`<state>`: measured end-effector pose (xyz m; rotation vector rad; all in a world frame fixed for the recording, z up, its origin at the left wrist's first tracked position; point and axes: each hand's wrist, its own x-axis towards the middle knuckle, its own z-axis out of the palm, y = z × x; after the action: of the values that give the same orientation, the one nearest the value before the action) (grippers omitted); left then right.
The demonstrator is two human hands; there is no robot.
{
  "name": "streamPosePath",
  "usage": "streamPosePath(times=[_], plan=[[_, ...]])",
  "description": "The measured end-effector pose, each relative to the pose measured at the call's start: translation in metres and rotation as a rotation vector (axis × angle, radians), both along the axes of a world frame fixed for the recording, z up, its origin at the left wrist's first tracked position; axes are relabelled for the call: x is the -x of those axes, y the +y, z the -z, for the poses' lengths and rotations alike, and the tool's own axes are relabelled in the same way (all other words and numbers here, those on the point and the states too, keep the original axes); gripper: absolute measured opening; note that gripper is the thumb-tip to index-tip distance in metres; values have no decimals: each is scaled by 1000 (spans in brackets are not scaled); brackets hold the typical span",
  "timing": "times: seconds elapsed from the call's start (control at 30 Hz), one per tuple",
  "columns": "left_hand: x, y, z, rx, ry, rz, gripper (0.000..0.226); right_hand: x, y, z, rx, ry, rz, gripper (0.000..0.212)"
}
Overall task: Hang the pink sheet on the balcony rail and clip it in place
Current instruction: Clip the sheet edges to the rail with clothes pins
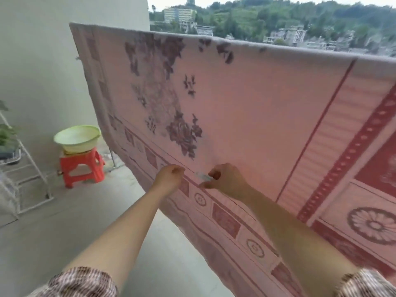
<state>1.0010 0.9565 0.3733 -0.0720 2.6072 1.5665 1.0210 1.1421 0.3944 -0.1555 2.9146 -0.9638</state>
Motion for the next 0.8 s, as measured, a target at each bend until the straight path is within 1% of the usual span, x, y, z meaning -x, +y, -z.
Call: streamPosePath(times=[0.03,0.1,0.17,0.23,0.37,0.47,0.53,0.57,0.63,0.67,0.7,0.8], plan=[[24,-15,-5,-87,-46,-42,28,28,-15,-5,31,26,-17,37],[61,-43,-16,-251,-140,-118,23,77,-44,-16,95,66,-39,42],[99,-78,-31,-333,-176,-173,16,130,-83,-27,125,96,-97,47],[136,-116,-44,-380,-182,-216,17,177,-124,-39,137,118,-161,46],[208,-189,-61,-437,-169,-264,21,257,-199,-55,15,250,-307,45],[262,-240,-67,-434,-166,-298,26,313,-255,-62,-145,431,-406,41],[299,-275,-70,-429,-180,-307,29,353,-294,-62,-227,588,-456,37],[317,-294,-71,-435,-182,-304,32,375,-313,-60,-256,685,-481,39],[354,-333,-72,-486,-171,-308,37,421,-353,-54,-296,860,-509,52],[374,-353,-72,-527,-166,-317,39,442,-374,-54,-291,878,-527,57],[392,-374,-74,-570,-170,-328,40,463,-395,-54,-285,876,-537,57],[448,-433,-82,-637,-190,-330,41,524,-455,-57,-291,868,-563,44]])
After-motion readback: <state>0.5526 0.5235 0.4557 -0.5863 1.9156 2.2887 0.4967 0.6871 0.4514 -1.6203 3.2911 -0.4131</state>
